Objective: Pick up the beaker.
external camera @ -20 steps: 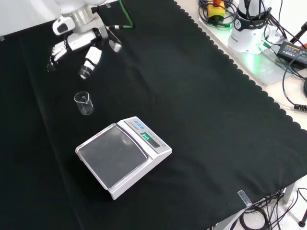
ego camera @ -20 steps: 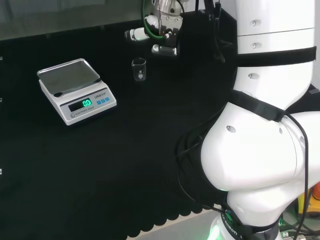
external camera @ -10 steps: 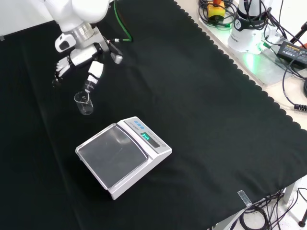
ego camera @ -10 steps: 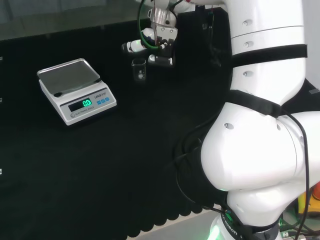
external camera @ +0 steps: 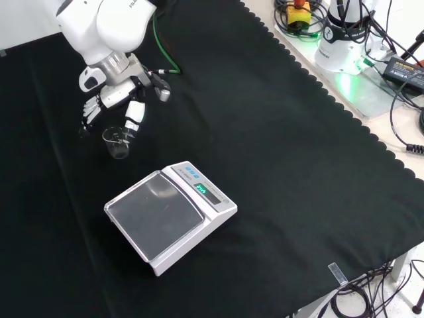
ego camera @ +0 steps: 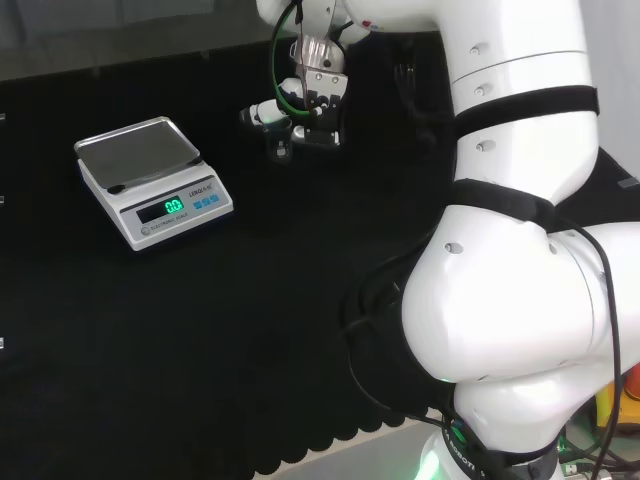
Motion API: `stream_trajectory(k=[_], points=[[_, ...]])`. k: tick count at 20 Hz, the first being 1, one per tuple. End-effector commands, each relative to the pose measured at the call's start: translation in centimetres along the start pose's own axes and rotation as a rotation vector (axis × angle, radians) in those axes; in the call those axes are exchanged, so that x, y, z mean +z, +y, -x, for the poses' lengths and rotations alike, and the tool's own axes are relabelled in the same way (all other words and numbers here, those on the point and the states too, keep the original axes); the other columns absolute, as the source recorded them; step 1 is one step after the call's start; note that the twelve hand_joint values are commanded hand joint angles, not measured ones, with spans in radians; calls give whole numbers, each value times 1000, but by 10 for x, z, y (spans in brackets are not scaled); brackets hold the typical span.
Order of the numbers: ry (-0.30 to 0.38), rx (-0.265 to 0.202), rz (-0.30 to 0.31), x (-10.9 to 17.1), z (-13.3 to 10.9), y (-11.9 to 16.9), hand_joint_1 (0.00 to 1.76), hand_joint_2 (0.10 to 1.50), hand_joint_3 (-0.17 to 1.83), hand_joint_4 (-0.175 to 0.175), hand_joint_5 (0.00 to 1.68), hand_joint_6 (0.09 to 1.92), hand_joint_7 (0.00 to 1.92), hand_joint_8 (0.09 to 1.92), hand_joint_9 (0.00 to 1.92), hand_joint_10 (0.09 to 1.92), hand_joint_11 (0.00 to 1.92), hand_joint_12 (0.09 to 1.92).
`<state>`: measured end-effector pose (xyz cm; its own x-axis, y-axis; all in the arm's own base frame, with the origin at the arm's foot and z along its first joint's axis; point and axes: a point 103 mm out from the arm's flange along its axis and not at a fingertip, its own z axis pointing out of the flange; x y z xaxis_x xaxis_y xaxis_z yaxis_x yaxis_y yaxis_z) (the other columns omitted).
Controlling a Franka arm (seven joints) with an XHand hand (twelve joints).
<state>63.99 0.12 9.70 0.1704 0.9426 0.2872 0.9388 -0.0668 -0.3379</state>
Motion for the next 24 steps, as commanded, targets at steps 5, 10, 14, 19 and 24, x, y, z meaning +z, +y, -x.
stream_trajectory(k=[5, 10, 14, 19, 24], points=[[10, 6, -52, 21, 9, 2, 337, 880, 145, -66, 312, 87, 64, 808, 22, 843, 0, 1529], [6, 18, -64, 31, 10, 6, 338, 879, 144, -66, 311, 87, 64, 811, 19, 844, 0, 1528], [5, 22, -57, 39, 11, 11, 343, 878, 142, -67, 312, 87, 69, 815, 21, 847, 0, 1528], [-7, 28, 40, 37, 11, 15, 424, 877, 136, -82, 357, 87, 168, 852, 125, 877, 45, 1543], [-22, 35, 159, 35, 13, 14, 590, 887, 136, -97, 515, 87, 459, 854, 554, 811, 304, 1454]])
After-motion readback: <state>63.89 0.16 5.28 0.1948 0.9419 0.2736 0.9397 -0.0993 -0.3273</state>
